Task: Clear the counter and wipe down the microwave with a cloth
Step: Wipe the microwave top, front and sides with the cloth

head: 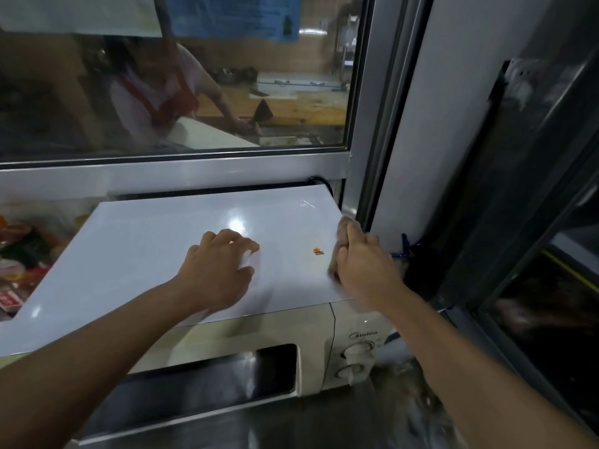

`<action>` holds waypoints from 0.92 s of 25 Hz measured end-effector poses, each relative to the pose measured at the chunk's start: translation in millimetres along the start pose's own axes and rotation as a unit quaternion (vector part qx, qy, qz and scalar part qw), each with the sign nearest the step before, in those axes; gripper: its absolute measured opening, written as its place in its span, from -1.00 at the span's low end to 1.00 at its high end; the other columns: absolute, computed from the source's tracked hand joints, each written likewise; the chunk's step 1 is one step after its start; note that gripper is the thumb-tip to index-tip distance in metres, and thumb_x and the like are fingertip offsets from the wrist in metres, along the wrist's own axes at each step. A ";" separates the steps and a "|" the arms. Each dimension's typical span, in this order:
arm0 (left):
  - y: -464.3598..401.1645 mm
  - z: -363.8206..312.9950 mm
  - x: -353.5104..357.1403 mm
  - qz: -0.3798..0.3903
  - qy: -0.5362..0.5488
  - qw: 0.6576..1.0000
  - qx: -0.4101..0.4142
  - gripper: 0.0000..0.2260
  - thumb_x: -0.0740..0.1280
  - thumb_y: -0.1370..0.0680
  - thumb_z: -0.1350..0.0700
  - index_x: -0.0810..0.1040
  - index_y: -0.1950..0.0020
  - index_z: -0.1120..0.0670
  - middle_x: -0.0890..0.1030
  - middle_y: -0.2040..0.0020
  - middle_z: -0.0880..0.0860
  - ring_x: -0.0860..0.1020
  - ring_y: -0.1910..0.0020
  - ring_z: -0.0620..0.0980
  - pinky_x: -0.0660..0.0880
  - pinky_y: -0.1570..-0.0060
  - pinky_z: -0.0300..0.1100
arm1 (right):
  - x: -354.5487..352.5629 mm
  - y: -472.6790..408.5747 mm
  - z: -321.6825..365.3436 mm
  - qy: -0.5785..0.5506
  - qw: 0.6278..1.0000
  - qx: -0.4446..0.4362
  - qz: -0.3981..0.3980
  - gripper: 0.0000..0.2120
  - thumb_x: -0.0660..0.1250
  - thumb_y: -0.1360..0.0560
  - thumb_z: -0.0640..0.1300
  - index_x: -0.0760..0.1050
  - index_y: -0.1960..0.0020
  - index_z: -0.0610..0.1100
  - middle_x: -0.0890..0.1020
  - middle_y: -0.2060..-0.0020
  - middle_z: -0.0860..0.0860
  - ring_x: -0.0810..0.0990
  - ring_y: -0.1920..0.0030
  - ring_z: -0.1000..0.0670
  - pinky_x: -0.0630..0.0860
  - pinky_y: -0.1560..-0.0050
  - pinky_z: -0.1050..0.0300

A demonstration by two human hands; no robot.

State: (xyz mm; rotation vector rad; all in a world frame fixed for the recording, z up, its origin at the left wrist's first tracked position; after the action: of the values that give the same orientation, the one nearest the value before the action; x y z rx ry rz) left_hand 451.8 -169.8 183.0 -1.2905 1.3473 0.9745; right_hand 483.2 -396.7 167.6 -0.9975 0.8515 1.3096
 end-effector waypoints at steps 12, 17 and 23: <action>43.1 65.3 -10.7 -0.003 0.006 1.000 -0.022 -0.64 0.17 -0.55 0.05 0.35 -0.36 -0.08 0.33 -0.43 -0.02 0.30 -0.37 0.13 0.31 -0.30 0.11 | 20.3 36.6 80.4 -0.017 0.966 -0.257 0.001 -0.54 0.06 -0.56 -0.16 0.24 -0.46 -0.09 0.28 -0.46 -0.02 0.21 -0.44 -0.04 0.07 -0.43 0.08; 64.5 104.4 -20.9 -0.003 0.004 0.998 -0.055 -0.64 0.20 -0.55 0.03 0.37 -0.36 -0.08 0.32 -0.43 -0.01 0.28 -0.38 0.13 0.28 -0.31 0.13 | 23.1 0.5 84.1 0.144 0.975 -0.165 0.025 -0.64 0.16 -0.51 -0.12 0.46 -0.26 -0.18 0.29 -0.37 -0.08 0.20 -0.41 -0.12 0.13 -0.42 -0.04; 84.9 147.5 -35.4 0.014 -0.004 0.997 -0.079 -0.63 0.20 -0.56 0.01 0.35 -0.38 -0.09 0.30 -0.45 0.00 0.26 -0.41 0.11 0.28 -0.35 0.18 | 72.8 62.0 210.3 -0.018 0.925 -0.379 0.010 -0.59 0.14 -0.54 -0.15 0.35 -0.37 -0.20 0.37 -0.39 -0.08 0.28 -0.40 -0.09 0.14 -0.43 0.01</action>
State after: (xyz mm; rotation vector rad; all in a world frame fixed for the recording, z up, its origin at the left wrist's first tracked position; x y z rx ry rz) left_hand 383.7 -9.8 183.5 -1.3877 1.3071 1.1230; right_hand 418.7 -174.8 169.4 -1.5541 0.3024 1.7147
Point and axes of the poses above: each hand's wrist, its own y-axis away from the middle knuckle, its own x-axis out of the palm, z = x × y, the point moved 3 cm from there along -y, towards the middle knuckle
